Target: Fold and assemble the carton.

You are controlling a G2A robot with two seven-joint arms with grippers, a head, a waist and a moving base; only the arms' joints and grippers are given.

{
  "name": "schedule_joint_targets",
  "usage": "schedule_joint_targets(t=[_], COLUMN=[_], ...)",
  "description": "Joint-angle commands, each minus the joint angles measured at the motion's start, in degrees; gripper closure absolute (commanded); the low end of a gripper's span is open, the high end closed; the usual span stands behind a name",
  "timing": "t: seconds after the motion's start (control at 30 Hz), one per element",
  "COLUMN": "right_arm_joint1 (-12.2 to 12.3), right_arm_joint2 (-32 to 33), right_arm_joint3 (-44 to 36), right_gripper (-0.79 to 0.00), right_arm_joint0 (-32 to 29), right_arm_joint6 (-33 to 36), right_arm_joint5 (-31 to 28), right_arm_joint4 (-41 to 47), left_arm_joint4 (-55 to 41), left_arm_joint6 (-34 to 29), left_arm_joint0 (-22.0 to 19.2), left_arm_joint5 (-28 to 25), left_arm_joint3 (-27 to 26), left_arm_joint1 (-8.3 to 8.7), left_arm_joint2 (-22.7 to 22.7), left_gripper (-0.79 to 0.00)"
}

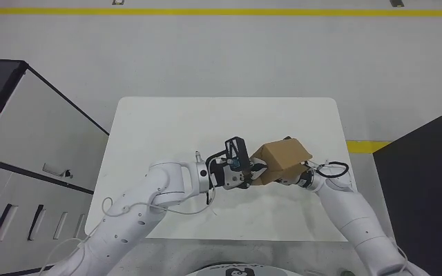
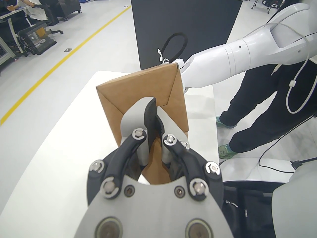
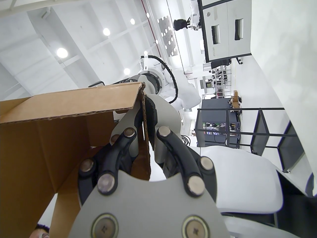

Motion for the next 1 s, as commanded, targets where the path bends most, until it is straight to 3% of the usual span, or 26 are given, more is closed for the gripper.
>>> schedule_joint_targets(t=[0.0,0.97], right_arm_joint1=[0.0,0.2], right_arm_joint2=[0.0,0.6], right_arm_joint3=[0.0,-0.2], right_gripper=[0.000,0.000], right_arm_joint0=[0.0,-0.5], right_arm_joint6=[0.0,0.5], right_arm_joint5=[0.0,0.0], right_arm_joint4=[0.0,0.0], left_arm_joint4=[0.0,-1.1], left_arm_joint6=[0.0,0.1], left_arm_joint0=[-0.1,-0.4], left_arm_joint5=[0.0,0.1], left_arm_joint3=[0.1,0.8], left_arm_joint1=[-0.04,-0.17], left_arm_joint2=[0.1,0.3], left_gripper=[0.000,0.000])
